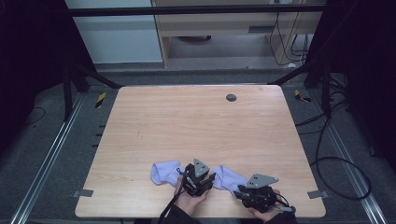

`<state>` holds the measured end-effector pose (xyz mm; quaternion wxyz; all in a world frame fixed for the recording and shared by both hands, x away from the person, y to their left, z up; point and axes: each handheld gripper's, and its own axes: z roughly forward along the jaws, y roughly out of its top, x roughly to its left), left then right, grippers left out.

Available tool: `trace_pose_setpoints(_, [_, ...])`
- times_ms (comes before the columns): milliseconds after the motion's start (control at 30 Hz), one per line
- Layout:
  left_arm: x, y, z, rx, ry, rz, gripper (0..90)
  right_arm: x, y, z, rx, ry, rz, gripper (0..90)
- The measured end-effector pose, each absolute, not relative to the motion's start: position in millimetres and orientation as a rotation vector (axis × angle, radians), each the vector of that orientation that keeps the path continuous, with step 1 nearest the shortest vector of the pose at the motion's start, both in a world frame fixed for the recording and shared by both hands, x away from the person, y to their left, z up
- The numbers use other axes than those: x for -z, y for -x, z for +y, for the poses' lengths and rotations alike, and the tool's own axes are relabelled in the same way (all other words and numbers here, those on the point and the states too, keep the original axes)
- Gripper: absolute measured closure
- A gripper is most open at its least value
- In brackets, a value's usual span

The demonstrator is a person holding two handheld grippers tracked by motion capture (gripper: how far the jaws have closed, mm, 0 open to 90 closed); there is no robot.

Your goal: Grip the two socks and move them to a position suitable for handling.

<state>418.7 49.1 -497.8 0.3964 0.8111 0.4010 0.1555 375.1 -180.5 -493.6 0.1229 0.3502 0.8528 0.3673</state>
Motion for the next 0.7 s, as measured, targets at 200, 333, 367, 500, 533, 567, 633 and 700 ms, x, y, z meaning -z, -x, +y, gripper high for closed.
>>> trace_pose_setpoints(200, [502.5, -419.8, 44.7, -0.391, -2.068, 1.019, 76.7, 496.6, -377.2, -179.8, -1.068, -1.041, 2.519, 77.5])
trace_pose_setpoints(333, [504.1, -420.0, 43.9, -0.382, -2.066, 1.025, 83.2, 496.5, -377.4, -178.8, -1.071, -1.031, 2.541, 85.6])
trace_pose_setpoints(367, [504.4, -420.1, 43.5, -0.384, -2.067, 1.022, 85.2, 496.1, -377.4, -178.1, -1.074, -1.034, 2.545, 85.9])
trace_pose_setpoints(500, [504.4, -420.6, 44.3, -0.381, -2.067, 1.010, 87.3, 493.8, -378.0, -179.9, -1.108, -1.028, 2.534, 86.8])
trace_pose_setpoints(533, [504.4, -420.6, 44.3, -0.381, -2.067, 1.010, 87.5, 493.8, -378.0, -179.9, -1.108, -1.028, 2.534, 86.8])
trace_pose_setpoints(567, [504.1, -421.0, 44.7, -0.375, -2.067, 1.007, 87.6, 489.1, -378.2, -183.0, -1.168, -1.040, 2.499, 86.9])
trace_pose_setpoints(633, [504.2, -421.3, 45.0, -0.372, -2.067, 1.004, 87.7, 486.6, -378.9, -185.4, -1.202, -1.044, 2.470, 86.9])
trace_pose_setpoints(700, [504.4, -421.7, 45.7, -0.369, -2.070, 1.000, 87.9, 478.0, -381.2, -194.2, -1.293, -1.092, 2.362, 86.8])
